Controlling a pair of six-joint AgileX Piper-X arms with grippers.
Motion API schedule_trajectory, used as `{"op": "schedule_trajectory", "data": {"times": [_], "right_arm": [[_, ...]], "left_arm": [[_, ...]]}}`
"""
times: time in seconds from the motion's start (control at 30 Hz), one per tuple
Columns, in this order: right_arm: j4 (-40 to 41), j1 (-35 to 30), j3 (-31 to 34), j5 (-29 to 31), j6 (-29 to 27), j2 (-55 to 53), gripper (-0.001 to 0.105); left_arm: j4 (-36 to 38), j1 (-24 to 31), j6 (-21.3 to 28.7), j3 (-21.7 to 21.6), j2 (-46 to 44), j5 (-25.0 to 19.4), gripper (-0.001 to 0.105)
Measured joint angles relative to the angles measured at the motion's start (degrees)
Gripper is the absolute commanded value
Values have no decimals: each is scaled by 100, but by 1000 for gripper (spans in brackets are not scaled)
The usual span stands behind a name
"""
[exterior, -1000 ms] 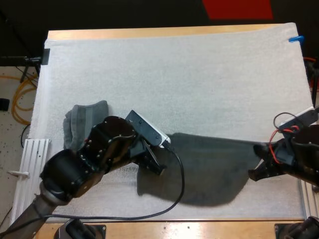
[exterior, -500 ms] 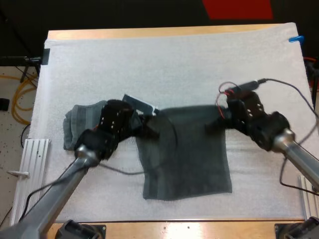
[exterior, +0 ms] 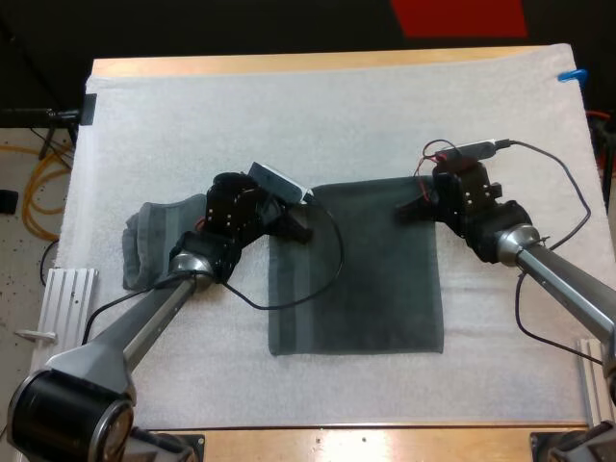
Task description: Pick towel from pile fold and stack
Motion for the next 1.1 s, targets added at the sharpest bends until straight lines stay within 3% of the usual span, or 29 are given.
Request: {"op": "schedule_trajectory", "data": {"times": [0.1, 0.2, 0.27, 0.33, 0.6, 0.87, 1.1], "right_arm": [[-40, 0, 0, 0, 34, 95, 10], [-84, 0, -13, 10, 104, 118, 36], [-196, -34, -12, -3, 103, 118, 61], [-222, -51, -80, 5, 103, 118, 69], [417, -92, -755, 5, 59, -47, 66], [1175, -92, -909, 5, 60, -1330, 66], [2237, -92, -909, 5, 60, -2643, 66]], "left_arm": [[-41, 0, 28, 0, 73, -223, 7], [-171, 2, 124, 0, 79, -409, 21], [-302, 5, 136, 0, 79, -469, 34], [-464, 5, 148, -8, 79, -480, 43], [-36, 5, 148, -447, -239, -503, 46], [630, 5, 155, -556, -1708, -894, 46], [1917, 5, 155, -569, -3109, -1025, 46]]}}
